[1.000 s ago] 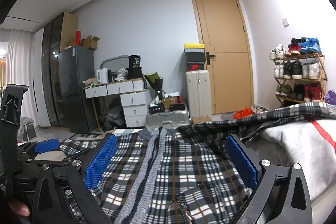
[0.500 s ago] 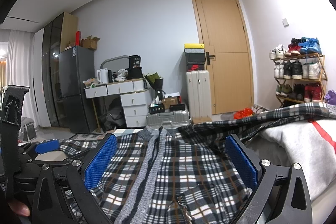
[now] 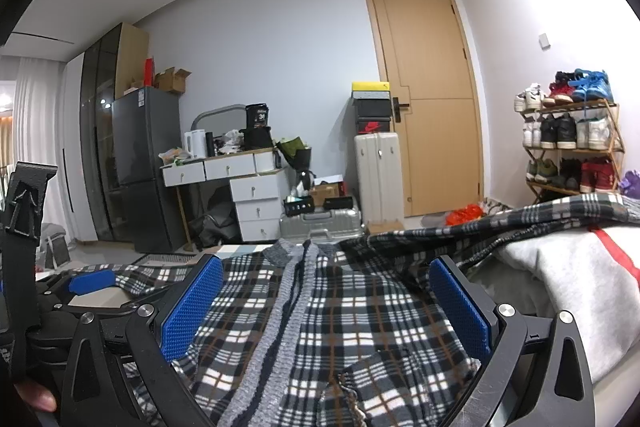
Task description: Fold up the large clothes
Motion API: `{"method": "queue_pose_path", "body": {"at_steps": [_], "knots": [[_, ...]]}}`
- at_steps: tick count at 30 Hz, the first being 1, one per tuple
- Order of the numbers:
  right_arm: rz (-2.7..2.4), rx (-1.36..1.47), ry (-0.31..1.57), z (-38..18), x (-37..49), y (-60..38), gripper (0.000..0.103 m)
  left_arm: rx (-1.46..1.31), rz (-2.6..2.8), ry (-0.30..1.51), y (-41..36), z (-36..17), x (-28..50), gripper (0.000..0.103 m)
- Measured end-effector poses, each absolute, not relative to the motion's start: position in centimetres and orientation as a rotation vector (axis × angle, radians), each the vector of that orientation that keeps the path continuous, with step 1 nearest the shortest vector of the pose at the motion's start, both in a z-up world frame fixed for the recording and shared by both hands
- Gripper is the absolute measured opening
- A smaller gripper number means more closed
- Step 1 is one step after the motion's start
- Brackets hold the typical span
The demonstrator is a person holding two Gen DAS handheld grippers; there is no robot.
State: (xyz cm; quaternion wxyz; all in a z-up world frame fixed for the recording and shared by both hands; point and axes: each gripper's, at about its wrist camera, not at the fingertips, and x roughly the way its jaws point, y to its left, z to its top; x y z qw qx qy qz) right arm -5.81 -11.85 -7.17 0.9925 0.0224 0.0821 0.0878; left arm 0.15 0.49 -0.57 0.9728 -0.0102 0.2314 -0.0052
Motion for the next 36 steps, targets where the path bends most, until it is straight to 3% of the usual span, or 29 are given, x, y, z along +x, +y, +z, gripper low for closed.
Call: {"method": "queue_pose_path", "body": {"at_steps": [10, 15, 19, 22, 28, 36], "knots": [[0.113, 0.063, 0.179, -6.7, -5.3, -13.6, 0.103, 0.002, -0.018, 0.461, 0.3, -0.7, 0.2, 0.102], [0.047, 0.118, 0.226, -3.8, -4.6, -19.3, 0.103, 0.004, -0.055, 0.486, 0.4, -1.1, 0.4, 0.102], [-0.039, -0.009, 0.256, -1.0, -3.9, -24.9, 0.103, 0.040, -0.069, 0.552, 0.2, -1.3, 0.6, 0.102], [-0.082, -0.029, 0.349, 0.1, -2.5, -29.5, 0.103, 0.075, -0.065, 0.630, 0.6, -1.2, 0.9, 0.102], [-0.038, 0.255, 0.592, -0.9, 1.7, -40.2, 0.103, 0.072, -0.073, 0.638, 1.0, -2.1, 1.7, 0.102], [-0.127, 0.014, 0.770, -2.5, 5.6, -43.6, 0.103, 0.086, -0.066, 0.638, 1.4, -2.6, 2.0, 0.102]]}}
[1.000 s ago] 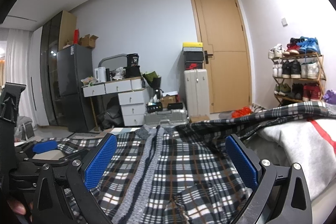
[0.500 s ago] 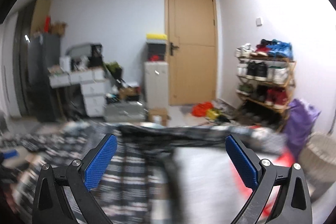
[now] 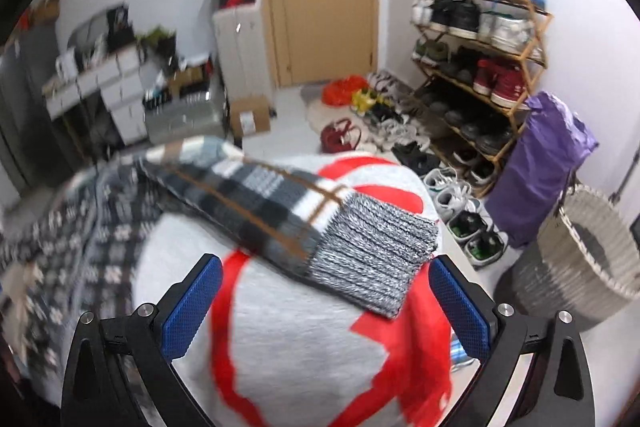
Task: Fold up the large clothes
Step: 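Grasp the grey knit cuff of a sleeve with the right gripper, then lift the sleeve and lay it across the shirt body, open right gripper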
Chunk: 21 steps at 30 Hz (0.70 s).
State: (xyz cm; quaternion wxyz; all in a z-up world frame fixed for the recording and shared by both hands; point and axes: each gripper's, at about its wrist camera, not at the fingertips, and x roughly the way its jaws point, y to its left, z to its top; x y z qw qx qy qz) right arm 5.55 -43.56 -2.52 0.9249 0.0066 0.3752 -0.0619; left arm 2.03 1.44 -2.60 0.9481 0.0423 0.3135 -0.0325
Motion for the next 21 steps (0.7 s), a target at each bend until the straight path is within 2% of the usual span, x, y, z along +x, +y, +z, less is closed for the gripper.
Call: {"method": "queue_pose_path", "body": {"at_steps": [7, 9, 10, 11, 13, 15, 16, 21], "knots": [[-0.111, -0.191, 0.825, -4.6, 6.8, -42.9, 0.099, 0.105, -0.063, 0.639, 1.3, -3.1, 2.6, 0.102], [-0.118, -0.202, 0.808, -4.7, 7.0, -42.7, 0.093, 0.108, -0.063, 0.637, 1.1, -3.2, 2.5, 0.102], [-0.120, -0.197, 0.800, -4.6, 7.0, -42.8, 0.080, 0.107, -0.064, 0.636, 1.1, -3.2, 2.5, 0.102], [-0.133, -0.189, 0.790, -4.2, 7.1, -43.2, 0.062, 0.109, -0.065, 0.636, 1.1, -3.2, 2.5, 0.102], [-0.152, -0.163, 0.792, -3.9, 7.4, -43.8, 0.043, 0.117, -0.065, 0.637, 1.0, -3.2, 2.5, 0.102], [-0.135, -0.107, 0.795, -3.1, 7.4, -44.4, 0.029, 0.115, -0.065, 0.635, 0.8, -3.3, 2.6, 0.102], [-0.122, -0.069, 0.794, -2.5, 7.5, -44.6, 0.015, 0.114, -0.066, 0.635, 0.8, -3.2, 2.6, 0.102], [-0.062, 0.125, 0.786, 1.5, 7.7, -44.2, 0.011, 0.098, -0.069, 0.634, 1.0, -3.0, 2.6, 0.102]]}}
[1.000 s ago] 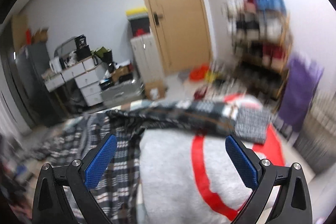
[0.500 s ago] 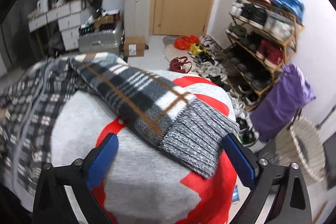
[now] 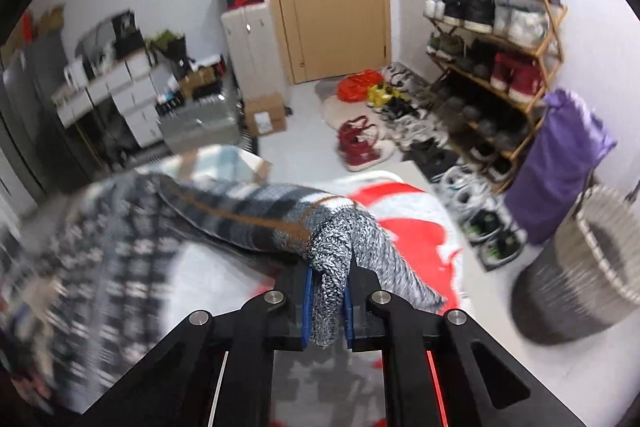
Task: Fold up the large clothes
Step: 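Lift the sleeve and lay it across the shirt body, open right gripper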
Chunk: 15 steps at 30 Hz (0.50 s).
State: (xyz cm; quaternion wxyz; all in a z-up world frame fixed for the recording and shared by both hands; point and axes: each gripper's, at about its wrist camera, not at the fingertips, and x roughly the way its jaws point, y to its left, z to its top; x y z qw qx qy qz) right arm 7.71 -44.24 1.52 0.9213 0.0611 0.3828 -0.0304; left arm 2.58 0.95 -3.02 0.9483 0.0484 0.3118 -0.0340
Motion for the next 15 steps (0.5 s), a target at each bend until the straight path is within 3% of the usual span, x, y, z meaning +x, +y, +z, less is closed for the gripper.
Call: {"method": "queue_pose_path", "body": {"at_steps": [9, 15], "knots": [[0.131, 0.561, 0.823, 8.7, 7.2, -41.1, 0.010, 0.071, -0.088, 0.634, 1.3, -2.7, 2.3, 0.102], [0.141, 0.735, 0.862, 7.3, 7.4, -42.2, 0.010, 0.050, -0.095, 0.628, 1.7, -2.3, 2.2, 0.102]]}}
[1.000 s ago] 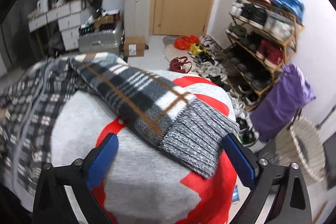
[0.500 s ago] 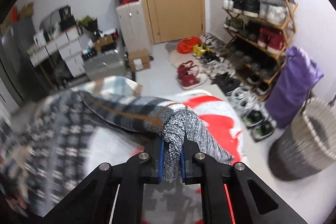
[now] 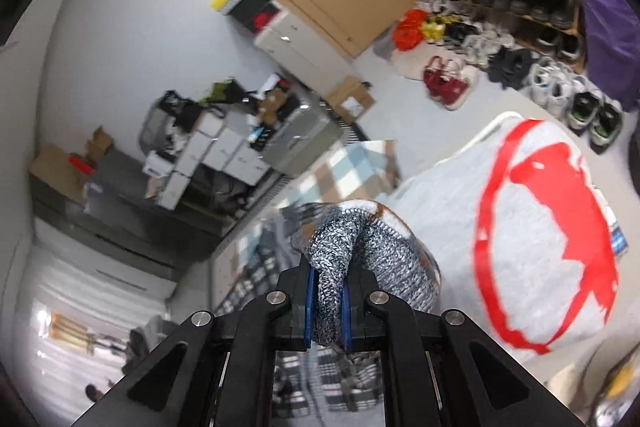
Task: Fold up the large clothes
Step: 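Lift the sleeve and lay it across the shirt body, open right gripper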
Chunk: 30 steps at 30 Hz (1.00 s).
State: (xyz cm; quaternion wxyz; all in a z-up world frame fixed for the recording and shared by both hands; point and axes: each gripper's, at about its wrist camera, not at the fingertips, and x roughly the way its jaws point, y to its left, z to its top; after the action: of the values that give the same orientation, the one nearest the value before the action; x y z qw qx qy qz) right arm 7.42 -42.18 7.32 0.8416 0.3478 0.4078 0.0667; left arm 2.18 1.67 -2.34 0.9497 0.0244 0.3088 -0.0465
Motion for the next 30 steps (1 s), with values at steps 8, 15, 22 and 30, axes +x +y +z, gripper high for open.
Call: {"method": "queue_pose_path", "body": {"at_steps": [8, 15, 22, 30], "knots": [[-0.149, 0.852, 0.959, -2.2, 9.8, -52.0, 0.014, 0.044, -0.106, 0.634, 1.6, -2.4, 2.3, 0.102], [-0.104, 0.516, 0.862, -2.1, 9.8, -50.9, 0.054, 0.037, -0.104, 0.651, 1.7, -2.7, 2.7, 0.102], [-0.145, 0.118, 0.833, -3.0, 9.0, -46.0, 0.068, 0.059, -0.105, 0.654, 0.9, -3.0, 2.6, 0.102], [-0.123, 0.360, 0.832, -2.3, 8.3, -48.5, 0.006, 0.079, -0.088, 0.657, 1.1, -3.2, 2.6, 0.102]]}}
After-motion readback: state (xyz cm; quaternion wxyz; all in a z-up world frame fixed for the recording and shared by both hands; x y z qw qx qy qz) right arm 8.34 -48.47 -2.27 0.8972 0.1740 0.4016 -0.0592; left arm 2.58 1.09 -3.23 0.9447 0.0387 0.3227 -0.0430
